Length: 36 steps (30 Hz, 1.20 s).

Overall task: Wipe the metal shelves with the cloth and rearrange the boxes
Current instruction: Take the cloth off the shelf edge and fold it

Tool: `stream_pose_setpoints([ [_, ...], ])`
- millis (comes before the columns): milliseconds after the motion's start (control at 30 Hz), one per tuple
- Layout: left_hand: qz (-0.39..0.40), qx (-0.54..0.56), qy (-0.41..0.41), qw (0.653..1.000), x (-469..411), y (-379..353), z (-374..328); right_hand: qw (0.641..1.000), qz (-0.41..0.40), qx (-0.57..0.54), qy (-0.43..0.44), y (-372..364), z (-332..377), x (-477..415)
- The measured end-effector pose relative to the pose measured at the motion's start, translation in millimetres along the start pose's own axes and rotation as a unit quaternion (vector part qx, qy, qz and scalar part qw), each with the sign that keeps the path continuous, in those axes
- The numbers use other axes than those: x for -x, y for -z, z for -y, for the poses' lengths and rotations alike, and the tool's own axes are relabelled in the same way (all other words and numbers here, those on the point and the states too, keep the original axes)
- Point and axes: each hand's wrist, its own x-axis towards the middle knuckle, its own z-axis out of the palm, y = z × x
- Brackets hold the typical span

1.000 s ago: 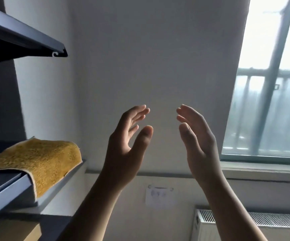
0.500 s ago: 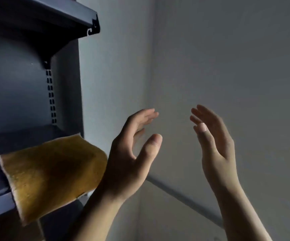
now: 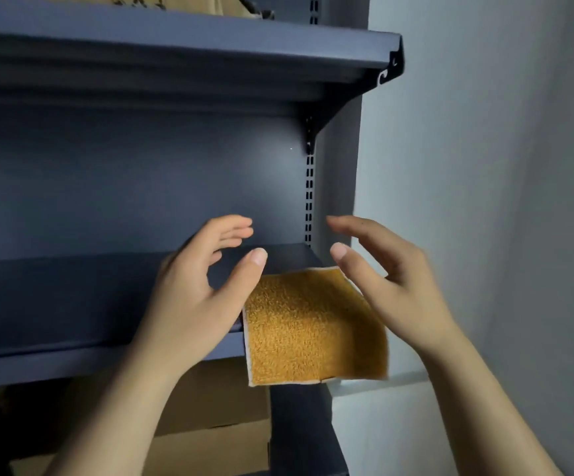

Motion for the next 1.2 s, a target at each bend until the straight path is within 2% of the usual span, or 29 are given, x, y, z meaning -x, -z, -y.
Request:
stream_pose_setpoints([
  [67, 0.020, -0.045, 0.024, 0.998, -3.5, -2.0, 4.3, 0.998, 0.019, 0.051, -0.009, 2.0, -9.1, -10.0],
  [133, 0.083, -0.126, 0.060, 0.987, -12.5, -5.9, 7.9, 0.988, 0.074, 0.132, -0.028, 3.2, -20.9, -25.0],
  [200, 0.176, -0.222, 0.097, 0.954, -23.9, -12.1, 12.7, 0.956, 0.176, 0.230, -0.045, -0.6, -37.4, -39.9],
  [267, 0.233, -0.273, 0.130, 0.924, -33.0, -19.8, 19.5, 0.908, 0.278, 0.304, -0.079, -9.7, -51.6, -50.1],
  [333, 0.257, -0.284, 0.164, 0.909, -37.6, -27.6, 30.4, 0.878, 0.326, 0.331, -0.113, -17.7, -62.7, -53.5],
  [400, 0.278, -0.290, 0.189, 0.896, -37.6, -33.0, 42.4, 0.878, 0.333, 0.322, -0.120, -20.6, -69.8, -52.7],
  [600, 0.229, -0.320, 0.168, 0.904, -33.5, -40.1, 49.4, 0.920, 0.278, 0.265, -0.075, -24.8, -79.7, -41.5],
  [833, 0.144, -0.257, 0.076, 0.953, -23.8, -34.1, 50.8, 0.939, 0.204, 0.269, -0.064, -30.1, -80.2, -33.3],
  [933, 0.107, -0.231, 0.032, 0.967, -20.0, -31.8, 49.6, 0.955, 0.139, 0.256, -0.059, -27.8, -78.8, -27.5],
  [1033, 0.071, -0.168, 0.029, 0.983, -13.5, -29.7, 41.9, 0.968, 0.059, 0.239, -0.042, -19.8, -72.6, -14.9],
  [1200, 0.025, 0.026, 0.112, 0.993, 13.2, -27.0, 6.0, 0.989, -0.020, 0.121, -0.084, 11.4, -34.2, 14.3],
])
